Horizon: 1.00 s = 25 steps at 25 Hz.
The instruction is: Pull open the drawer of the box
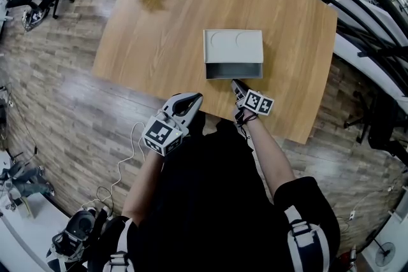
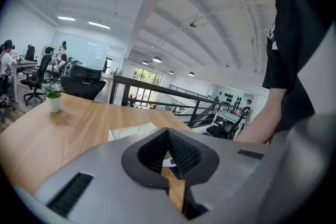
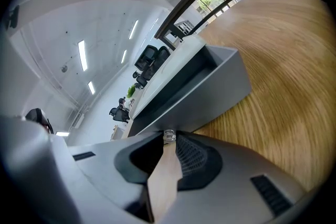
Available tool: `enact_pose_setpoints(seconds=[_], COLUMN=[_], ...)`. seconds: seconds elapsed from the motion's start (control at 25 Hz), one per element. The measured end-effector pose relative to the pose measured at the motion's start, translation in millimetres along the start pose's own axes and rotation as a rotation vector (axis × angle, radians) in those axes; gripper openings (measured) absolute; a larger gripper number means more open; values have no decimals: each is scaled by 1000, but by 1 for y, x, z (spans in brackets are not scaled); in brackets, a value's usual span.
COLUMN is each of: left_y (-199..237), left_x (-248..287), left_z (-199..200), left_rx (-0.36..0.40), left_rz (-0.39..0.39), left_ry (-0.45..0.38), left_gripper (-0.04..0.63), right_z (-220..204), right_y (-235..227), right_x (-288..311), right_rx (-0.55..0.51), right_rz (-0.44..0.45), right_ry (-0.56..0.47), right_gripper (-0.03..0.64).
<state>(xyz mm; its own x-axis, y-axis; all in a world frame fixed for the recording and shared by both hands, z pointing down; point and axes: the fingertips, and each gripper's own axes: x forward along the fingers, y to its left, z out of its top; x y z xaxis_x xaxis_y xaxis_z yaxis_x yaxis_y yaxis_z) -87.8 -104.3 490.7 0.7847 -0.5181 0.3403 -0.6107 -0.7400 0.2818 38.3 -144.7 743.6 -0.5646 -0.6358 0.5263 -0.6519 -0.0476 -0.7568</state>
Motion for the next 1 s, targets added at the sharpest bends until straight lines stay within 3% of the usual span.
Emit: enact_pose_setpoints(seconds=[1.0], left_y=[-11], left_x=[10], left_z=[1], left_rx=[7], left_rz=[-1], left_ry=[-1], left_gripper=[21], right_z=[-14], right_y=[-3], right_x=[-11], right_rx=[-24], right_rz=[19], right_ry=[47], right_gripper=[84])
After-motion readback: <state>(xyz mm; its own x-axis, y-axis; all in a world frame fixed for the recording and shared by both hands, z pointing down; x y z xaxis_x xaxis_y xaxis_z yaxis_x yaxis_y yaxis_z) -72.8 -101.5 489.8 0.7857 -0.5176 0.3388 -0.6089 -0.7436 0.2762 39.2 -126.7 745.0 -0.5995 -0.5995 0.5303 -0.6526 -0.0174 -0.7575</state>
